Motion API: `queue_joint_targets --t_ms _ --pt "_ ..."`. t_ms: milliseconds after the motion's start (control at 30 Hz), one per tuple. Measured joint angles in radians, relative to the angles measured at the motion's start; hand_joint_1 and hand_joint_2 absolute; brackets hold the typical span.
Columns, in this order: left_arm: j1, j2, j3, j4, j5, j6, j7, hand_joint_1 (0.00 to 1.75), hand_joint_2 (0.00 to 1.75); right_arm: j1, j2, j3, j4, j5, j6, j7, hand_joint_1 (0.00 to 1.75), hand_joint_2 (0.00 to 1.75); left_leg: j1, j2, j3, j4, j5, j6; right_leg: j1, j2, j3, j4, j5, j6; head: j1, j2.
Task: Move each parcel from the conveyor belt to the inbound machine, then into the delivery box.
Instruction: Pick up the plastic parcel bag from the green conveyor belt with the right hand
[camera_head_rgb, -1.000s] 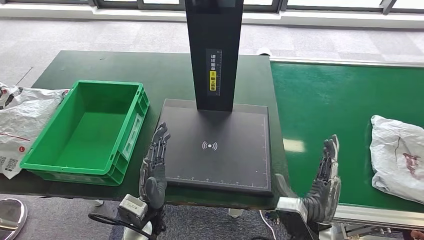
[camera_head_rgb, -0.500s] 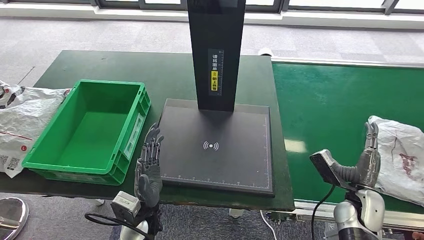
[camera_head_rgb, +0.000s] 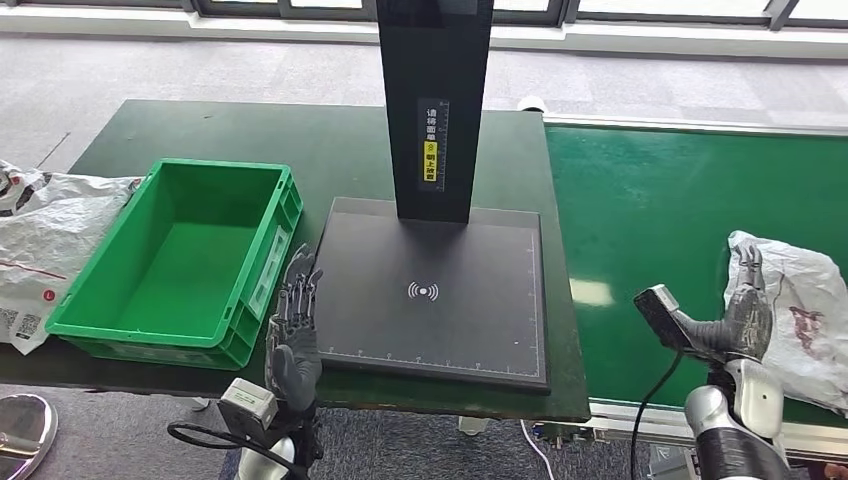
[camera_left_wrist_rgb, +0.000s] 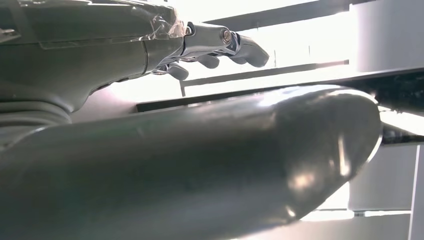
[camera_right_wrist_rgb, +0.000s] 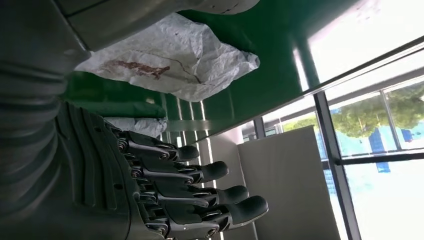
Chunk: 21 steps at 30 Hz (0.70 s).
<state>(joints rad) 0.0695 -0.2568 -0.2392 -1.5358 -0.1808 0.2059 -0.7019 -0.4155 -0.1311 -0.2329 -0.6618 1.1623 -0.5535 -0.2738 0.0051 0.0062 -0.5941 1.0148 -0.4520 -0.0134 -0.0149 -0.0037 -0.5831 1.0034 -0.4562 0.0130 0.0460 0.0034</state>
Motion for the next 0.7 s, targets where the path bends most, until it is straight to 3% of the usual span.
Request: queue_joint_targets --t_ms 267,700 --pt "-0.010 0.006 0.000 0.017 0.002 -0.008 0.000 0.00 0.00 -0.115 -0.072 0.000 0.208 0.064 0.166 0.201 0.00 1.75 -0.001 -0.002 -0.001 0.000 0.001 0.001 -0.001 -0.002 0.000 0.000 0.000 0.001 0.000 0.000" --pt "-0.026 0.006 0.000 0.052 0.014 -0.021 0.000 0.00 0.00 -0.130 -0.133 -0.011 0.318 0.075 0.269 0.335 0.00 1.75 -0.001 -0.003 -0.002 0.000 0.001 0.001 -0.001 -0.002 -0.001 0.000 0.000 0.001 0.000 0.000"
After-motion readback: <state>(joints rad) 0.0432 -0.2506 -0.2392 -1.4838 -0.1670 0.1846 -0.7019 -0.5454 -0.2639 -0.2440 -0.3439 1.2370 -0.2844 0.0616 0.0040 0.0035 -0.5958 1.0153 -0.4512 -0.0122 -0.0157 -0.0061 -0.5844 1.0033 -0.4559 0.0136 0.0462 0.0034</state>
